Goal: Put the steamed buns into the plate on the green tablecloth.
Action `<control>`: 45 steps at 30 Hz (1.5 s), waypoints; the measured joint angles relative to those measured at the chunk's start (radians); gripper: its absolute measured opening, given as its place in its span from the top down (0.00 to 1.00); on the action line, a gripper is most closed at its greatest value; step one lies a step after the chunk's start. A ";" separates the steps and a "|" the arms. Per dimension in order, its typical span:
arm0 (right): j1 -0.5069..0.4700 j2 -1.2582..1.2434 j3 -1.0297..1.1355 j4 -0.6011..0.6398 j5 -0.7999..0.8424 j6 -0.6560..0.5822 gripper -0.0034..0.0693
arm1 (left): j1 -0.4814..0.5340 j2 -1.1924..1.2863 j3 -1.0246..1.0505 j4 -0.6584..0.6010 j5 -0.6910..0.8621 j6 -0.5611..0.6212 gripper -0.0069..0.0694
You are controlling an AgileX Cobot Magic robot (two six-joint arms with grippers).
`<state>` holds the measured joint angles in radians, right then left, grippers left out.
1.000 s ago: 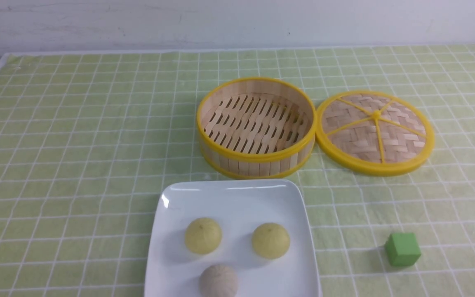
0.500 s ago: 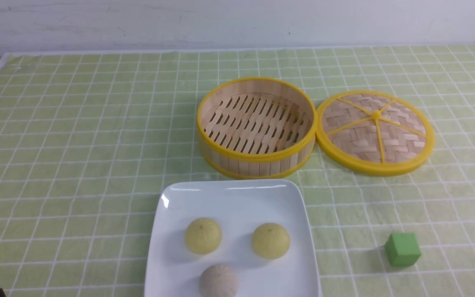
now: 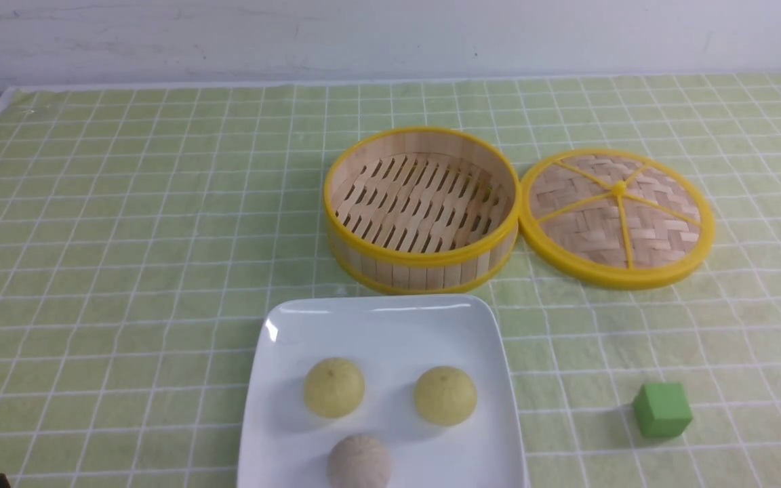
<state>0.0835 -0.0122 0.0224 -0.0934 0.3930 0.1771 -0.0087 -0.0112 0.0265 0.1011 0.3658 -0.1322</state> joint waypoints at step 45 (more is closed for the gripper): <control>0.000 0.000 0.000 0.000 0.000 0.000 0.65 | 0.000 0.000 0.000 0.041 0.001 0.000 0.70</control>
<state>0.0835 -0.0122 0.0222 -0.0934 0.3930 0.1771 -0.0087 -0.0112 0.0265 0.1418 0.3669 -0.1322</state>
